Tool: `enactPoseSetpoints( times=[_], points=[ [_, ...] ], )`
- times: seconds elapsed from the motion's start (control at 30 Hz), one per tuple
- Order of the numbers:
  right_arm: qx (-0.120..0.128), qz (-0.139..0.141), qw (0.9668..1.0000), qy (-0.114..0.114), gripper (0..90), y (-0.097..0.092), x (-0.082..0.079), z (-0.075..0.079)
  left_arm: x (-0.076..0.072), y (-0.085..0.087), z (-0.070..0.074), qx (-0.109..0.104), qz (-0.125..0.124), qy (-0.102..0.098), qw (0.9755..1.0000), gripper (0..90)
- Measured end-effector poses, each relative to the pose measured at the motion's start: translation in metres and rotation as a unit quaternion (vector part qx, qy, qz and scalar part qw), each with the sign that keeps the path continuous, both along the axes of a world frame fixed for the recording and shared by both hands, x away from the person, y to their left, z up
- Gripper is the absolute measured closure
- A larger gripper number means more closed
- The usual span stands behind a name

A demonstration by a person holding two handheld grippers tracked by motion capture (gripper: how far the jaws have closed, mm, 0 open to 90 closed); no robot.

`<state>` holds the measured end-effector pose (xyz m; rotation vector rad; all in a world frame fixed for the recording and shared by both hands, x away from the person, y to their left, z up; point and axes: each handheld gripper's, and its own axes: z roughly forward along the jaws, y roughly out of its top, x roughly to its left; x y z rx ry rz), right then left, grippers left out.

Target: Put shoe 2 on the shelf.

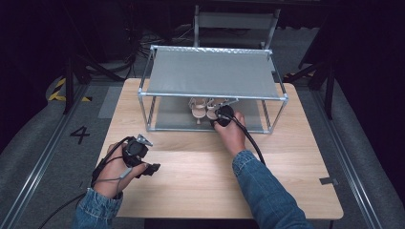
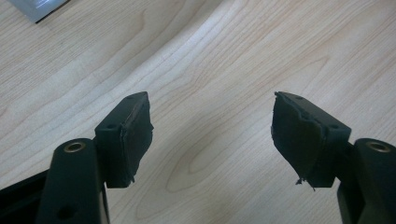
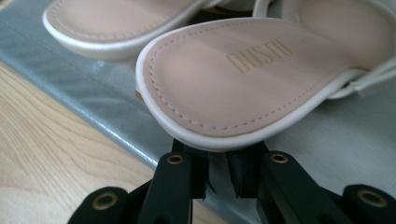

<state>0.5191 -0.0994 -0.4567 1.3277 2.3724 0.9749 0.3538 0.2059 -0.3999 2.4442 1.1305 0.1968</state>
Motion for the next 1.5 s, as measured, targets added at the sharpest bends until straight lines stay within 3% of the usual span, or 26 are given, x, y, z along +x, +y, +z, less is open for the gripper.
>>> enactPoseSetpoints(
  times=[0.03, 0.13, 0.17, 0.2, 0.4, 0.67, 0.87, 1.2, 1.27, 1.5],
  points=[
    [-0.005, 0.01, 0.9998, -0.018, 79.4, 0.001, 0.002, -0.001, 0.0, 0.0, 0.0, -0.002, 0.002, 0.001, 1.0, 29.3],
    [-0.008, 0.011, 0.9997, -0.019, 79.0, 0.002, 0.003, -0.002, 0.0, 0.002, -0.001, -0.003, 0.004, 0.0, 1.0, 29.4],
    [-0.01, 0.004, 0.9999, -0.005, 74.5, 0.003, 0.0, 0.0, 0.0, 0.002, -0.001, -0.003, 0.004, 0.0, 1.0, 29.3],
    [-0.019, 0.01, 0.9995, -0.022, 70.4, 0.001, 0.001, -0.001, 0.0, 0.002, -0.001, -0.004, 0.005, 0.0, 1.0, 29.4],
    [-0.025, 0.009, 0.9983, -0.053, 50.5, -0.012, -0.017, 0.013, 0.002, 0.001, 0.002, -0.006, 0.011, -0.008, 0.9999, 29.3],
    [0.007, 0.006, 0.998, -0.063, 44.6, -0.052, -0.047, 0.042, 0.004, 0.002, 0.003, -0.006, 0.019, -0.018, 0.9996, 29.0],
    [0.016, 0.002, 0.9972, -0.073, 42.0, -0.083, -0.072, 0.058, 0.005, 0.007, 0.002, -0.006, 0.024, -0.027, 0.9993, 27.1],
    [0.003, 0.004, 0.997, -0.077, 37.2, -0.143, -0.114, 0.072, 0.011, 0.02, 0.0, -0.014, 0.041, -0.031, 0.9986, 24.8],
    [0.003, -0.007, 0.9969, -0.078, 35.7, -0.157, -0.122, 0.074, 0.012, 0.023, -0.002, -0.015, 0.048, -0.032, 0.9982, 24.5],
    [0.01, -0.019, 0.9973, -0.07, 32.5, -0.2, -0.138, 0.071, 0.013, 0.032, -0.006, -0.02, 0.055, -0.034, 0.9977, 22.6]
  ],
)
